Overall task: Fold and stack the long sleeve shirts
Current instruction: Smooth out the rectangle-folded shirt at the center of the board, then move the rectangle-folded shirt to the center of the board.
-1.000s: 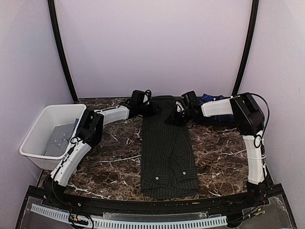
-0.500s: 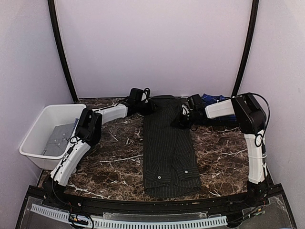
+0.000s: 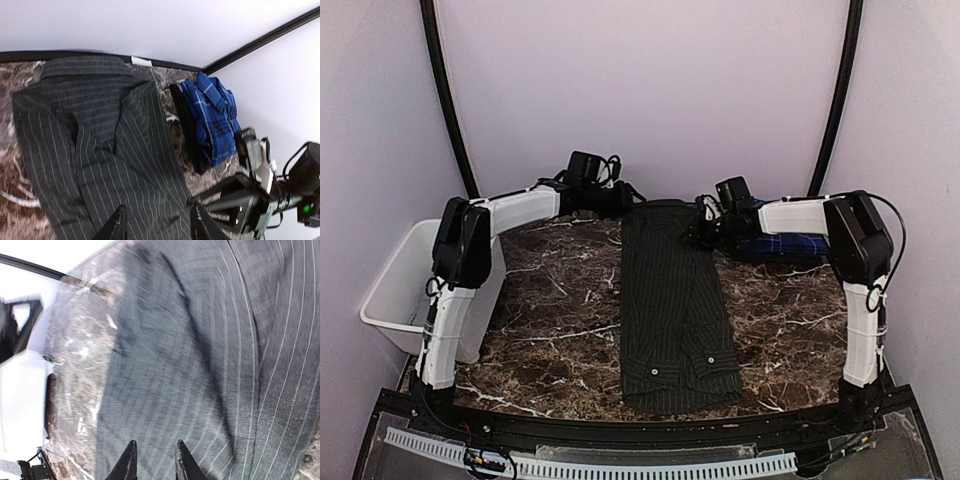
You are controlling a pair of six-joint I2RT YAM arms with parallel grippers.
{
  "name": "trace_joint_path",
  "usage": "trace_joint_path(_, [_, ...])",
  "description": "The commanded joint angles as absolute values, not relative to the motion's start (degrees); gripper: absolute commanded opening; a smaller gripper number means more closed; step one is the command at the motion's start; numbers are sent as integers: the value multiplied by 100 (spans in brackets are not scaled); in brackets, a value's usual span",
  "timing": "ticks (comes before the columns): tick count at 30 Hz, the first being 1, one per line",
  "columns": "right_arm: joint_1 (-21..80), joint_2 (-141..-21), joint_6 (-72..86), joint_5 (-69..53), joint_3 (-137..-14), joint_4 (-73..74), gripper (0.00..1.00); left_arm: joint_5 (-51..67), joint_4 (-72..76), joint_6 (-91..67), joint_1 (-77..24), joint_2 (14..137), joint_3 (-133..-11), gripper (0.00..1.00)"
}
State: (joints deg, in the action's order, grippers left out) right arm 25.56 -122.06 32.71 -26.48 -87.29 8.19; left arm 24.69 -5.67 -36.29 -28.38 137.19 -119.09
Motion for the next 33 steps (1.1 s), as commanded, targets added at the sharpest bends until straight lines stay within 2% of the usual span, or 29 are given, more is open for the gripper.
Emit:
trace_joint_path(1, [2602,-11778,3106,-2560,-8535,810,24,2532,-527,-3642,-2804,12495,-10425,41])
trace_joint_path(7, [2608,-11565,3043,-2453,-8158,717,23,2774,-824,-3608,-2822,11744,-9018,40])
trace_joint_path(17, [2649,-11051,3028,-2124,-7490,685,22,2588,-1278,-3486,-3399,11319,-7917,36])
trace_joint_path(26, [2672,-10514,3026,-1778,-6704,614,23,2042,-1081,-3615,-3631,11374,-7596,33])
trace_joint_path(31, [2672,-10336,3035,-1636,-6511,620,23,1514,-1233,-3654,-3651,11517,-7687,24])
trace_joint_path(33, [2677,-10289,3042,-1610,-6478,630,23,1219,-1292,-3665,-3656,11533,-7693,24])
